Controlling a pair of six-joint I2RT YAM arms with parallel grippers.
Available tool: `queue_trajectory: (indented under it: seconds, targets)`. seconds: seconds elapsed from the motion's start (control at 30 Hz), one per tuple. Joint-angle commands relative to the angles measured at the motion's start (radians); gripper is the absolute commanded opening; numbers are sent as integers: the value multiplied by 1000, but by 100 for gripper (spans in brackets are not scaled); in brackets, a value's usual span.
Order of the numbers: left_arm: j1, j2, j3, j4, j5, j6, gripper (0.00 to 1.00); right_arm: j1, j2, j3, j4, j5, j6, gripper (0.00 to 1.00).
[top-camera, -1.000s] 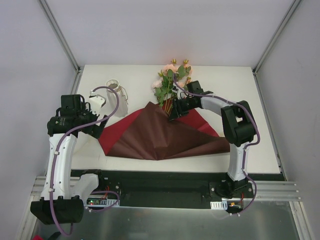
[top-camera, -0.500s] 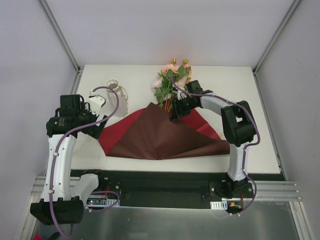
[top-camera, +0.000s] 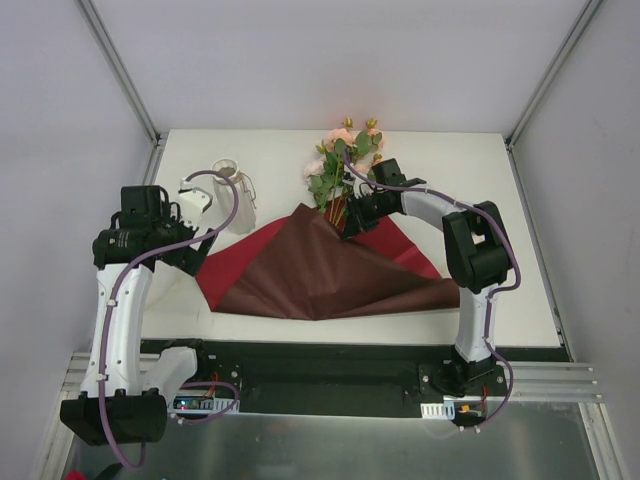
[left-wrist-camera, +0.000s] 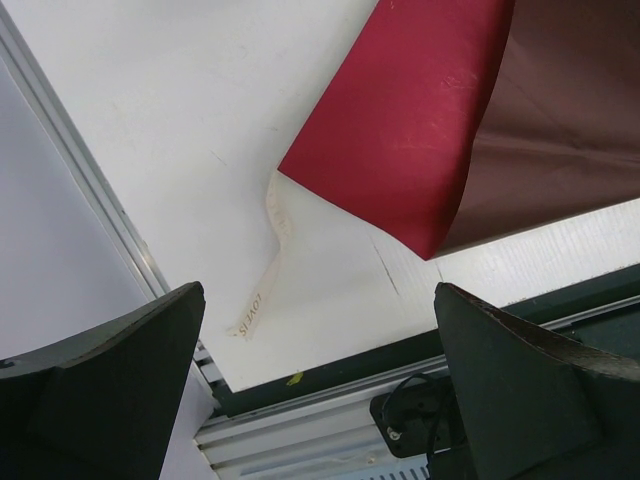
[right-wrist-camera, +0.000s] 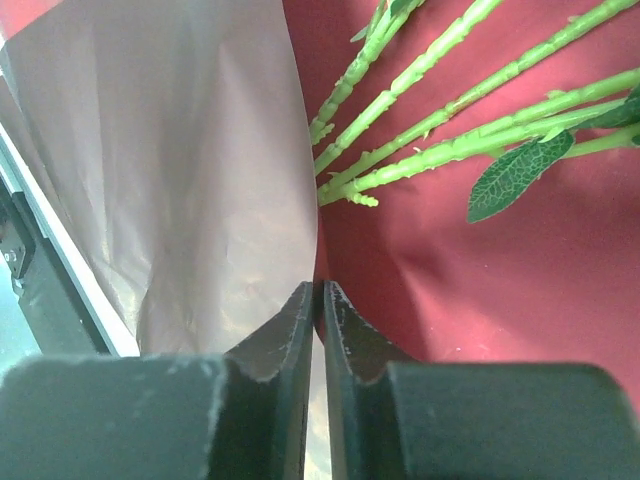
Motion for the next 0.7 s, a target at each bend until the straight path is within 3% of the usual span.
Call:
queue_trajectory:
  seconds: [0.0, 0.13, 0.43, 0.67]
  targets:
    - [7, 9, 46, -3, -12, 3, 99, -3, -30, 10, -4, -41, -17, 8]
    - [9, 13, 53, -2, -9, -4, 99, -4, -66, 12, -15, -39, -13, 2]
    - [7, 17, 78, 12, 11, -47, 99, 59, -334, -20, -29, 10, 7, 1]
    - [7, 78, 116, 23, -7, -86, 99, 256, -602, -160, -36, 95, 30, 1]
